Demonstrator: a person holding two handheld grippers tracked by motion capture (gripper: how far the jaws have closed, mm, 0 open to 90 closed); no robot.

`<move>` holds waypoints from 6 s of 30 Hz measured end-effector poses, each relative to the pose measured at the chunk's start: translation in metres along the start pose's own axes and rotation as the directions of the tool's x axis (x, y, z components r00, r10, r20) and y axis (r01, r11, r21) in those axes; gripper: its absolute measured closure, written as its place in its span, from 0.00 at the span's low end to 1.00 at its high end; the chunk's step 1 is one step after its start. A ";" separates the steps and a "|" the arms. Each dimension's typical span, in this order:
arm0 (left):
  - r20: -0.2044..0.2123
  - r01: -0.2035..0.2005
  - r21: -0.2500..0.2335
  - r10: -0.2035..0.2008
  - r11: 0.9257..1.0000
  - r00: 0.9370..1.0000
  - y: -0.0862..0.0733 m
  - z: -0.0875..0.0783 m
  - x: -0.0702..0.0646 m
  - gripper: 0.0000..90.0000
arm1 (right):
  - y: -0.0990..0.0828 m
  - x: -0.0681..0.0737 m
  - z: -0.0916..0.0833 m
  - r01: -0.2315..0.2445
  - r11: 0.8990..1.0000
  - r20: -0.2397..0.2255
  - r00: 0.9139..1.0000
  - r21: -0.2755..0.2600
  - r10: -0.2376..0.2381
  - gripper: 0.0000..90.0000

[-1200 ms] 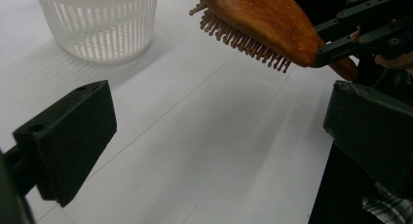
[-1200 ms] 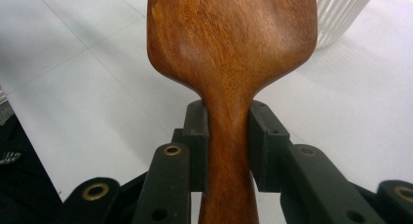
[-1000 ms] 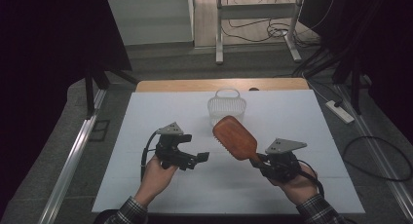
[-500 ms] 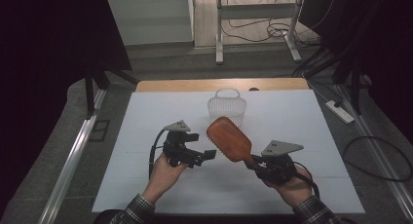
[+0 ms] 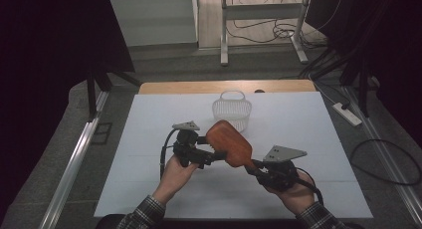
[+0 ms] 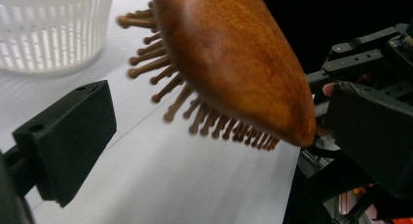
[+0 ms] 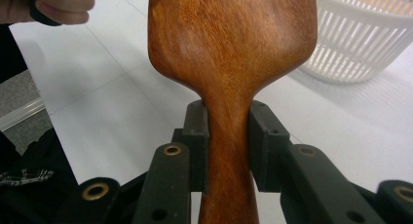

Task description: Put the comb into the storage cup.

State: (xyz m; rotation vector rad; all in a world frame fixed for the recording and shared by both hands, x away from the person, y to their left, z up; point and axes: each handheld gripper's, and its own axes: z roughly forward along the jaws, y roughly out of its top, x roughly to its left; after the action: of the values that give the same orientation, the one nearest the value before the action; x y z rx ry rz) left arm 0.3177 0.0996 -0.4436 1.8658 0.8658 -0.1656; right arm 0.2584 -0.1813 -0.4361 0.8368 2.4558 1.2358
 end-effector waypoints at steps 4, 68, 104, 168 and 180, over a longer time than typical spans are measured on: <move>0.022 0.011 0.000 -0.011 1.000 1.000 0.003 0.005 -0.001 0.00 | 0.000 0.002 0.001 0.005 1.000 -0.004 1.000 -0.003 -0.005 0.80; 0.181 0.093 -0.042 -0.084 0.995 0.980 0.011 -0.002 0.003 0.60 | -0.005 -0.005 0.015 -0.018 0.992 -0.069 0.997 0.127 0.027 0.30; 0.044 0.017 -0.075 -0.014 0.997 0.999 0.036 -0.019 0.010 0.60 | -0.024 -0.032 -0.007 -0.052 0.988 -0.061 0.996 0.143 0.061 0.00; -0.046 0.086 -0.168 -0.095 0.982 0.994 0.114 -0.048 0.052 0.59 | -0.083 -0.051 -0.091 -0.254 0.954 0.167 0.959 0.159 0.228 0.00; -0.072 0.107 -0.196 -0.123 0.975 0.990 0.122 -0.055 0.063 0.59 | -0.086 -0.051 -0.095 -0.271 0.949 0.209 0.949 0.160 0.236 0.00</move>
State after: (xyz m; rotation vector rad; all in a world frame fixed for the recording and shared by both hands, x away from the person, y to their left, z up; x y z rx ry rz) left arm 0.4258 0.1502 -0.3570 1.6535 1.0130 -0.0726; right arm 0.2221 -0.3136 -0.4484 1.2946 2.3918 0.9582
